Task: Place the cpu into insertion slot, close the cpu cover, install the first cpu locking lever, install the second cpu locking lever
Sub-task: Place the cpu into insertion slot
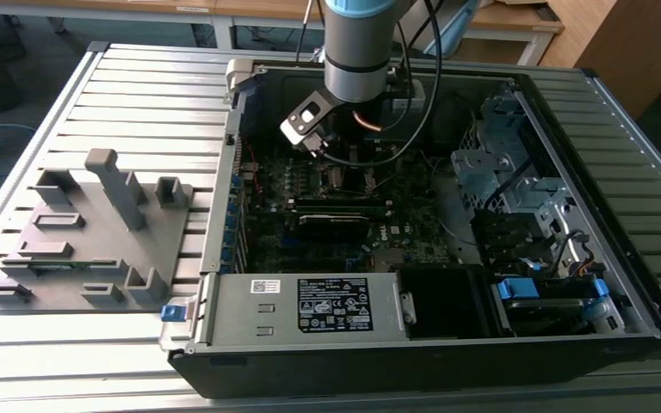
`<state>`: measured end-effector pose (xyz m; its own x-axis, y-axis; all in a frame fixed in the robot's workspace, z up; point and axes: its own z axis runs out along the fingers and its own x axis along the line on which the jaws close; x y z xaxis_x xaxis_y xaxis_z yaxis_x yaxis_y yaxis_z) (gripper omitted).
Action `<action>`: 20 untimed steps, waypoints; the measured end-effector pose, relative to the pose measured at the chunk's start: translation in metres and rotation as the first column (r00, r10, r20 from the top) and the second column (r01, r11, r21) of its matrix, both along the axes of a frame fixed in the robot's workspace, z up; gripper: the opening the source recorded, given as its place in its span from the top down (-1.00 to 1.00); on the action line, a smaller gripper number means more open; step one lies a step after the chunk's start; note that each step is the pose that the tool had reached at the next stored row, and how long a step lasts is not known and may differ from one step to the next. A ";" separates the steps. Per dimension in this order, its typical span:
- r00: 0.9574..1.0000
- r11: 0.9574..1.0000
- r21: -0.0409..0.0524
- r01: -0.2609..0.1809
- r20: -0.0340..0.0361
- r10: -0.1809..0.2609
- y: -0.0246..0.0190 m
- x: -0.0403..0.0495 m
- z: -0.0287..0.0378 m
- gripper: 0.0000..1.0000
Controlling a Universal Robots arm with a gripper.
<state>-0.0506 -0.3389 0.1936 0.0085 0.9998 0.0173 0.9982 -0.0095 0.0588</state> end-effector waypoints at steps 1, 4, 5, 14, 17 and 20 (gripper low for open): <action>1.000 1.000 0.000 0.000 0.000 0.000 -0.0001 0.0000 -0.0002 -0.08; 1.000 1.000 0.000 0.000 0.000 0.000 -0.0002 0.0000 -0.0007 -0.08; 1.000 1.000 0.000 0.000 0.000 0.000 -0.0002 0.0000 -0.0008 -0.08; 1.000 1.000 0.000 0.000 0.000 0.000 -0.0002 0.0000 -0.0013 -0.08; 1.000 1.000 0.000 0.000 0.000 0.000 -0.0001 0.0000 -0.0011 -0.08; 1.000 1.000 0.000 0.005 0.000 -0.005 -0.0002 0.0000 -0.0009 -0.08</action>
